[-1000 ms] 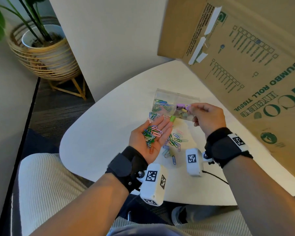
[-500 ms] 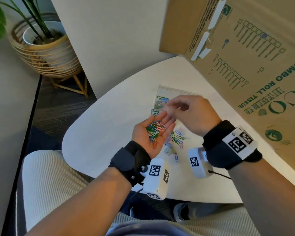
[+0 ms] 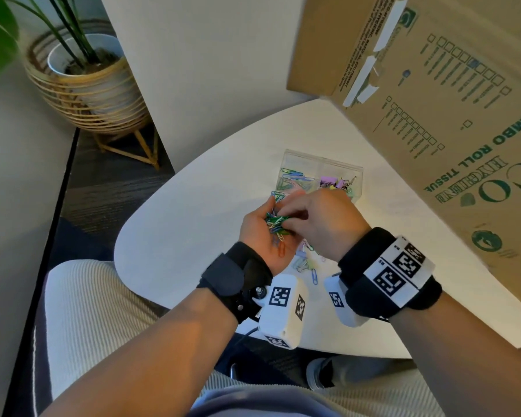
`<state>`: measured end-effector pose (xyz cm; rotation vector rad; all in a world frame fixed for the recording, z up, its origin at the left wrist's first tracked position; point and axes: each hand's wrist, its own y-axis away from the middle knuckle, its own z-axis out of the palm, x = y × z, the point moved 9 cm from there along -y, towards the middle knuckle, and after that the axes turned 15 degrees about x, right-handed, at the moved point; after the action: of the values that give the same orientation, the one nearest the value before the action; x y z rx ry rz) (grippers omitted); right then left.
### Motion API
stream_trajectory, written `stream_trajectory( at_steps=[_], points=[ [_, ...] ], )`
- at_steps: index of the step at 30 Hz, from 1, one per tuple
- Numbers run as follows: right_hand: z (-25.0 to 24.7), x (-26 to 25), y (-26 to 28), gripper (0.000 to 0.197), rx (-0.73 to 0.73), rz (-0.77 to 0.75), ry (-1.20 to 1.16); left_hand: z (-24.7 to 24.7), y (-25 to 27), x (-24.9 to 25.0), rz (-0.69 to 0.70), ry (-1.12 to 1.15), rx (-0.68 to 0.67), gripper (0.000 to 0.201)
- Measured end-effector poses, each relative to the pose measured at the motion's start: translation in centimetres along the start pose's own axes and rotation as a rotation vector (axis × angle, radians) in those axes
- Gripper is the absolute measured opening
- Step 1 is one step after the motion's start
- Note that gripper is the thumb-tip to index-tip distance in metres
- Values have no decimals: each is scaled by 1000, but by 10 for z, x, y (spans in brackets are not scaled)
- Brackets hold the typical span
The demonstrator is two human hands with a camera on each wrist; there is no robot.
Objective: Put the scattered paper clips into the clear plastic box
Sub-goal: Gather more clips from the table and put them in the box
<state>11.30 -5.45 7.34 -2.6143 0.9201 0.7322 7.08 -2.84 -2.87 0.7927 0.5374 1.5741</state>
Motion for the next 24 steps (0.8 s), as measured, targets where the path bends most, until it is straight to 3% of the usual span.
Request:
stream_trajectory(
  at_steps=[9,15,19,24],
  points=[
    [-14,15,1,19,77,221,-323,1,-1,4,12,12,-37,51],
    [-19,29,0,15,83,424,-723,-5,-5,8,9,67,-15,47],
    [-32,63,-24,14,287,545,-710,-11,-9,9,17,97,-27,47],
    [-28,95,-66,12,413,580,-429,-18,-9,5,6,80,-27,48]
  ],
)
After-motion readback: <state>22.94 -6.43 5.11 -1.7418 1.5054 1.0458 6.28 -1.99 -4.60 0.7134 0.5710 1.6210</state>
